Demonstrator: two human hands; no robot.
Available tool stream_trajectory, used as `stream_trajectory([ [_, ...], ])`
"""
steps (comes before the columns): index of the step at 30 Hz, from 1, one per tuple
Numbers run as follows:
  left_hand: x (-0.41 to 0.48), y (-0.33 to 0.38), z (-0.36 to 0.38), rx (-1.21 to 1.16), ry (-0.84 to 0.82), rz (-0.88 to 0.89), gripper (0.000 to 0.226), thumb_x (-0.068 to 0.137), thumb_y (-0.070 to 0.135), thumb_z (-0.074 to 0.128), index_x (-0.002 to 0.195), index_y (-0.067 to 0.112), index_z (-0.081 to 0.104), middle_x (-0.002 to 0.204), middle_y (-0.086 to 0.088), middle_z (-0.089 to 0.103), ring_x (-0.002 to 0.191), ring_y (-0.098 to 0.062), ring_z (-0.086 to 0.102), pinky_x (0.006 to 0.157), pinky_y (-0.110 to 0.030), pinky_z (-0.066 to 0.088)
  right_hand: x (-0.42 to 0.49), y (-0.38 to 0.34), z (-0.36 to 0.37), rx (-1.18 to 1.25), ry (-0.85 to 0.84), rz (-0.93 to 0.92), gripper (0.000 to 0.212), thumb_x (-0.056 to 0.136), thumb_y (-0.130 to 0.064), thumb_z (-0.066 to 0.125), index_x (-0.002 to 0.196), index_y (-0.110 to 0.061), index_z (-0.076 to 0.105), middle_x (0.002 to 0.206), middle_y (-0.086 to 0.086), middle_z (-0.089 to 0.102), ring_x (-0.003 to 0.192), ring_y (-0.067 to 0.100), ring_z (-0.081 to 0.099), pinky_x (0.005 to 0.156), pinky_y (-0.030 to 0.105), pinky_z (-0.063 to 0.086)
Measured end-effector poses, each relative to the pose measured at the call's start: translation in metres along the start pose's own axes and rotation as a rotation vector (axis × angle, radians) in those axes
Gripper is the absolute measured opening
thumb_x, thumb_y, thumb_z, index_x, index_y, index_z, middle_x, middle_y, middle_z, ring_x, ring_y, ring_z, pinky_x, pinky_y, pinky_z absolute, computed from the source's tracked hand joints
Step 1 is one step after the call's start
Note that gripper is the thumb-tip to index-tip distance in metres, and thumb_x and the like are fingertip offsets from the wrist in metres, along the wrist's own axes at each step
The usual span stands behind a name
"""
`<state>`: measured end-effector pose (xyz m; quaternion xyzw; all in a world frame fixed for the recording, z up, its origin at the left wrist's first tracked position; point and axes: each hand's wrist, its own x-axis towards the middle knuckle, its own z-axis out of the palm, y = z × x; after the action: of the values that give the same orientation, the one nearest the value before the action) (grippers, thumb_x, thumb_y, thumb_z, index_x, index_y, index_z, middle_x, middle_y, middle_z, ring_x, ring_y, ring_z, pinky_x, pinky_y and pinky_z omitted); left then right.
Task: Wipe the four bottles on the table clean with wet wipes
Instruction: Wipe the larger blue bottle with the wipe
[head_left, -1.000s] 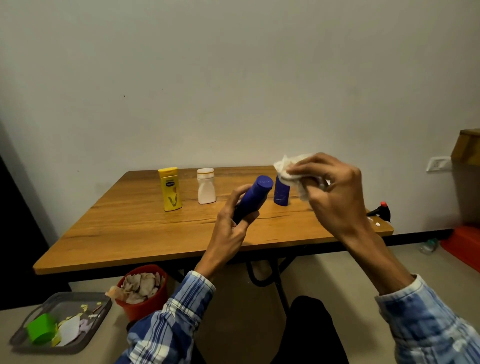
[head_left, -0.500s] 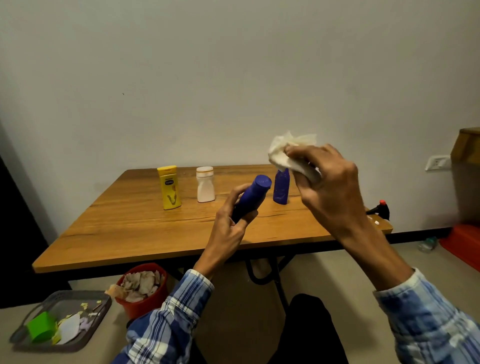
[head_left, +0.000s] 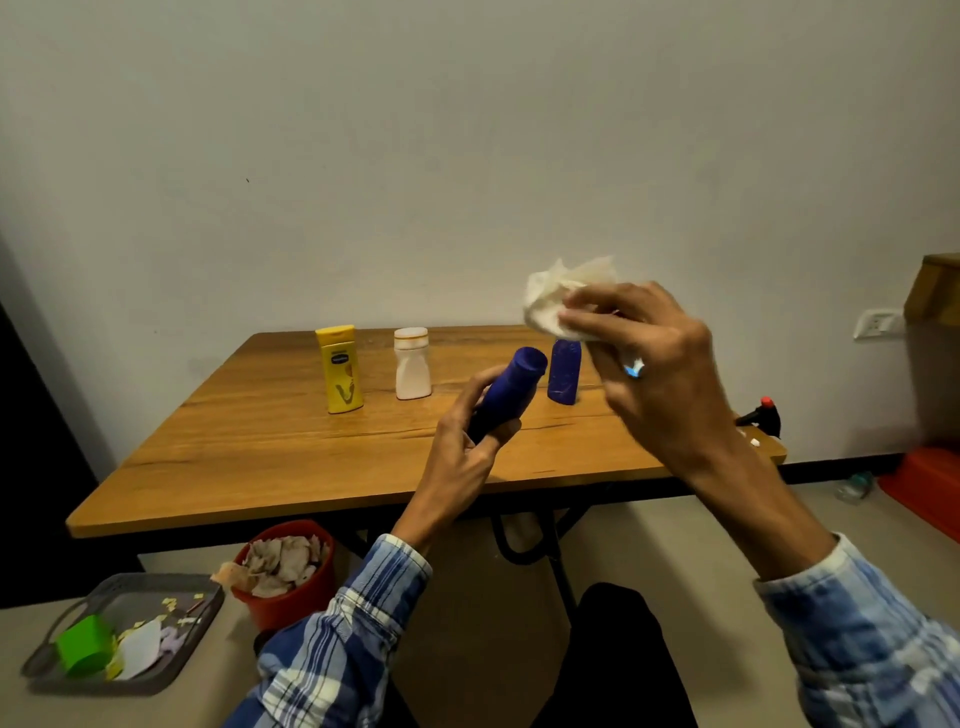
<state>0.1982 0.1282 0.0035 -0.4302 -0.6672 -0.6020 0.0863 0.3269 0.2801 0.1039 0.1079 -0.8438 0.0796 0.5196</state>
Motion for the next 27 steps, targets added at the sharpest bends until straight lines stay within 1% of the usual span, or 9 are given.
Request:
stream_trajectory([
  [3, 0.001, 0.001, 0.001, -0.05, 0.006, -0.011, 0.054, 0.094, 0.01, 0.065, 0.142, 0.026, 0.046, 0.127, 0.003, 0.063, 0.113, -0.02, 0.064, 0.097, -0.051, 0.055, -0.006, -0.011, 0.017, -0.031, -0.139, -0.117, 0.037, 0.082, 0.013, 0.068, 0.116, -0.001, 0.072, 0.119, 0.013, 0.069, 0.103, 0.03, 0.059, 0.084, 0.034, 0.054],
  [6, -0.002, -0.001, -0.003, -0.054, 0.028, -0.008, 0.053, 0.092, 0.013, 0.065, 0.14, 0.027, 0.047, 0.128, 0.001, 0.062, 0.116, -0.023, 0.063, 0.098, -0.053, 0.054, -0.017, -0.002, 0.015, -0.039, -0.177, -0.059, 0.037, 0.078, 0.014, 0.072, 0.111, -0.002, 0.074, 0.111, 0.012, 0.072, 0.101, 0.027, 0.06, 0.081, 0.037, 0.057],
  [8, -0.001, -0.002, -0.006, -0.041, 0.036, -0.002, 0.053, 0.092, 0.014, 0.065, 0.141, 0.028, 0.047, 0.129, -0.005, 0.061, 0.114, -0.026, 0.063, 0.096, -0.055, 0.054, -0.02, 0.003, 0.01, -0.052, -0.14, 0.011, 0.034, 0.078, 0.013, 0.073, 0.107, -0.003, 0.075, 0.108, 0.011, 0.072, 0.1, 0.022, 0.058, 0.078, 0.039, 0.058],
  [13, 0.002, 0.004, -0.001, -0.001, 0.003, 0.051, 0.055, 0.093, 0.004, 0.065, 0.139, 0.03, 0.048, 0.127, -0.001, 0.06, 0.108, -0.021, 0.063, 0.095, -0.045, 0.056, -0.008, -0.012, 0.006, -0.019, 0.078, 0.03, 0.034, 0.084, 0.009, 0.067, 0.117, -0.001, 0.071, 0.121, 0.012, 0.068, 0.104, 0.028, 0.056, 0.086, 0.024, 0.046],
  [17, 0.0, -0.001, -0.002, -0.014, 0.009, 0.056, 0.056, 0.093, 0.001, 0.065, 0.139, 0.027, 0.049, 0.13, 0.0, 0.058, 0.11, -0.02, 0.062, 0.093, -0.037, 0.056, -0.012, -0.016, 0.021, -0.065, -0.095, -0.119, 0.033, 0.081, 0.008, 0.067, 0.113, -0.001, 0.072, 0.117, 0.013, 0.07, 0.102, 0.028, 0.055, 0.083, 0.031, 0.051],
  [20, -0.002, -0.007, -0.006, -0.008, 0.031, 0.053, 0.056, 0.093, 0.0, 0.065, 0.139, 0.028, 0.048, 0.13, -0.004, 0.058, 0.108, -0.02, 0.062, 0.092, -0.031, 0.055, -0.014, 0.004, 0.015, -0.024, -0.034, 0.097, 0.033, 0.078, 0.013, 0.068, 0.106, -0.003, 0.075, 0.11, 0.012, 0.071, 0.1, 0.026, 0.058, 0.08, 0.044, 0.057],
  [23, 0.0, -0.004, -0.005, 0.057, 0.028, 0.083, 0.062, 0.092, -0.002, 0.065, 0.137, 0.036, 0.046, 0.13, -0.003, 0.057, 0.106, -0.011, 0.06, 0.087, -0.016, 0.05, -0.007, 0.005, 0.003, 0.024, 0.182, 0.235, 0.031, 0.085, 0.008, 0.067, 0.112, -0.005, 0.074, 0.114, 0.01, 0.069, 0.106, 0.023, 0.059, 0.087, 0.034, 0.055],
  [25, 0.001, 0.0, -0.003, 0.048, 0.026, 0.087, 0.062, 0.092, -0.003, 0.065, 0.136, 0.036, 0.046, 0.127, 0.008, 0.057, 0.105, -0.009, 0.06, 0.088, -0.016, 0.049, -0.001, -0.009, 0.005, 0.02, 0.218, 0.149, 0.032, 0.087, 0.008, 0.066, 0.115, -0.003, 0.072, 0.115, 0.011, 0.068, 0.105, 0.026, 0.058, 0.086, 0.028, 0.052],
  [27, 0.002, 0.0, 0.001, 0.016, 0.029, 0.079, 0.058, 0.092, -0.001, 0.064, 0.136, 0.032, 0.046, 0.123, 0.023, 0.058, 0.106, -0.008, 0.061, 0.09, -0.021, 0.052, -0.007, -0.021, 0.018, -0.019, 0.082, -0.012, 0.034, 0.085, 0.009, 0.068, 0.116, -0.001, 0.072, 0.117, 0.015, 0.068, 0.104, 0.03, 0.059, 0.084, 0.031, 0.052],
])
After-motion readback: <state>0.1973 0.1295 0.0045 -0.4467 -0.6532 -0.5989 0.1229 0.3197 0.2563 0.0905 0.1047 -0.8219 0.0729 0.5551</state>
